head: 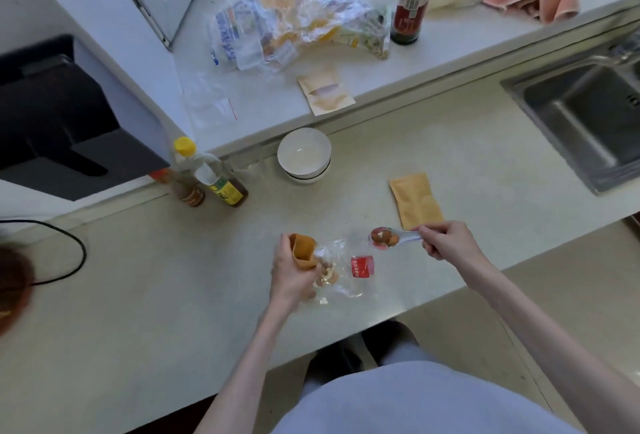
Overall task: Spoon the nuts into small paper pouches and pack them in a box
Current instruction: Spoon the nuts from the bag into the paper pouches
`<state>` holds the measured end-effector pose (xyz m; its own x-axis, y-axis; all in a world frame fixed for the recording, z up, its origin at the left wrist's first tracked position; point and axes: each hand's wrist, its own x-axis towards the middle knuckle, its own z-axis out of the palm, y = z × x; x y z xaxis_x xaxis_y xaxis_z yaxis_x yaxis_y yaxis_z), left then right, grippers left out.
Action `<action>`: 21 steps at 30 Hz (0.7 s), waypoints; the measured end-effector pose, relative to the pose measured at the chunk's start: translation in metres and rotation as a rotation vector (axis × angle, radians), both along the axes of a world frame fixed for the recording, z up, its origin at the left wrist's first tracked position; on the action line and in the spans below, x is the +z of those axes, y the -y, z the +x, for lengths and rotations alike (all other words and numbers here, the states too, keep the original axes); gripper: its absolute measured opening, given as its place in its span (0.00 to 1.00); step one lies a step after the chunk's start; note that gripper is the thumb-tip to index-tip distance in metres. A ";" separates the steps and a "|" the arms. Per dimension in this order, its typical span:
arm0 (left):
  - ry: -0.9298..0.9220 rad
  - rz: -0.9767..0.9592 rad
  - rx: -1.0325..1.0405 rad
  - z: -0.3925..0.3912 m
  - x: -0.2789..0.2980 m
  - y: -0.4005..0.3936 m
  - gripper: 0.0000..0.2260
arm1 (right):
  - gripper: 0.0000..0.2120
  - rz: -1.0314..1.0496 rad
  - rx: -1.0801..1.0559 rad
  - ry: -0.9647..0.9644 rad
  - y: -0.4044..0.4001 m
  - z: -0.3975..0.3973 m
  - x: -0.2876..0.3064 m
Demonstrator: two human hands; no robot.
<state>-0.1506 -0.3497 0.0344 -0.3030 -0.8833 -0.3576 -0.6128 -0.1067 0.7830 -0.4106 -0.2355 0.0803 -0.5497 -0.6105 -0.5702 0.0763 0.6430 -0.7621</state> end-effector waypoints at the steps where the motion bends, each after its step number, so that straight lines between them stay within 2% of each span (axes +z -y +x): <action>1: 0.003 -0.024 -0.014 -0.009 0.008 0.001 0.21 | 0.09 -0.028 0.033 -0.011 0.008 0.000 0.014; 7: -0.011 -0.255 -0.137 -0.049 0.056 0.013 0.23 | 0.12 -0.174 0.237 -0.132 0.054 0.004 0.092; 15: -0.082 -0.498 -0.079 -0.068 0.101 0.041 0.22 | 0.11 -0.297 0.376 -0.255 0.094 0.009 0.147; 18: -0.089 -0.564 -0.064 -0.073 0.110 0.050 0.23 | 0.14 -0.358 0.419 -0.389 0.101 0.013 0.161; 21: -0.108 -0.592 -0.053 -0.078 0.116 0.056 0.24 | 0.10 -0.447 0.483 -0.587 0.103 0.024 0.177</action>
<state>-0.2282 -0.4057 0.1501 -0.3590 -0.9057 0.2257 -0.5193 0.3947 0.7580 -0.3871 -0.3384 0.2574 -0.3027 -0.9504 0.0712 -0.6097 0.1357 -0.7809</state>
